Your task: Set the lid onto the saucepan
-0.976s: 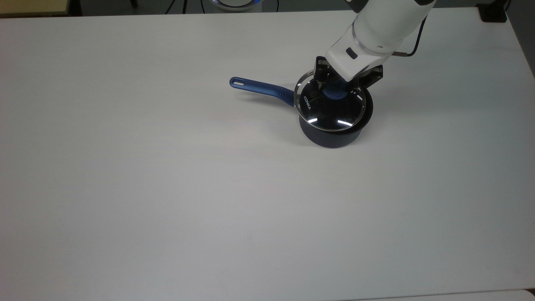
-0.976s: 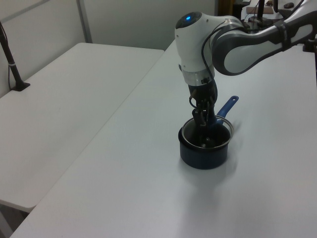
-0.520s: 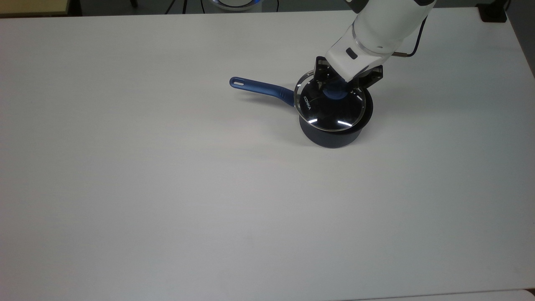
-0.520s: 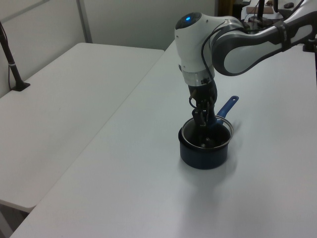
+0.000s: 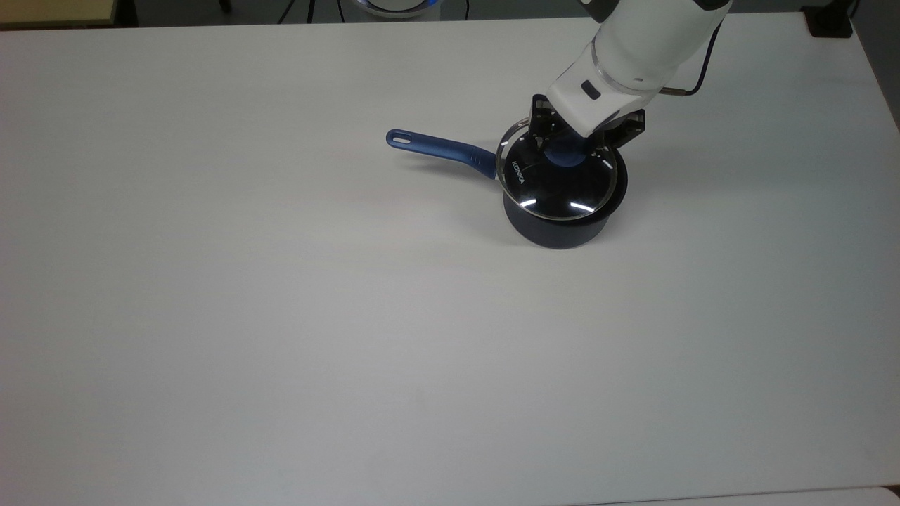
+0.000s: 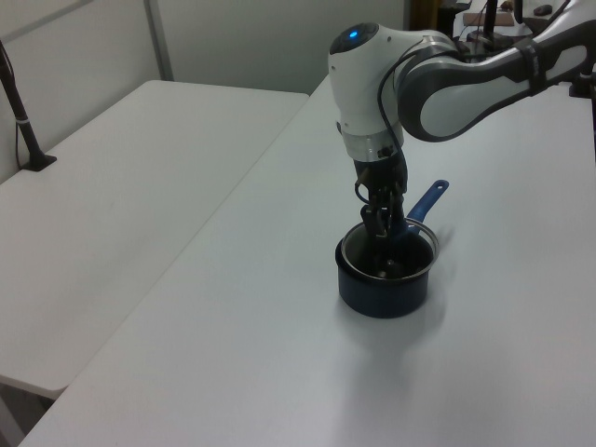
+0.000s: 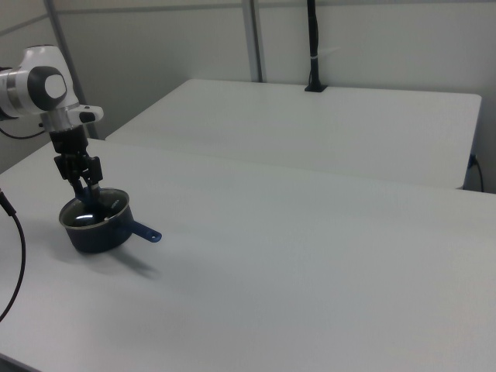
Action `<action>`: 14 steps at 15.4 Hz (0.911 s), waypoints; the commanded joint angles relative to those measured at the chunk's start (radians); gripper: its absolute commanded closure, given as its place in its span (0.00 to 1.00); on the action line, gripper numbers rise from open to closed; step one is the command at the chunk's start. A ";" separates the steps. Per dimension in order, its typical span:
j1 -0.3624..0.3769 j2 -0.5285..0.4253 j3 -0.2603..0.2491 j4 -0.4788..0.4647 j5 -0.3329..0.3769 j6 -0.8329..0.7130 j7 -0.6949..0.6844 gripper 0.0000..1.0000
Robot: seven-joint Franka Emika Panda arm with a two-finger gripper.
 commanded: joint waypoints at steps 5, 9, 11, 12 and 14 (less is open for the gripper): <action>0.005 0.000 -0.008 -0.023 0.047 0.039 0.040 0.44; -0.007 0.001 -0.008 -0.023 0.046 0.072 0.045 0.44; -0.009 0.006 -0.010 -0.023 0.044 0.086 0.045 0.44; -0.010 0.009 -0.010 -0.021 0.043 0.089 0.045 0.44; -0.015 0.011 -0.010 -0.023 0.041 0.092 0.043 0.44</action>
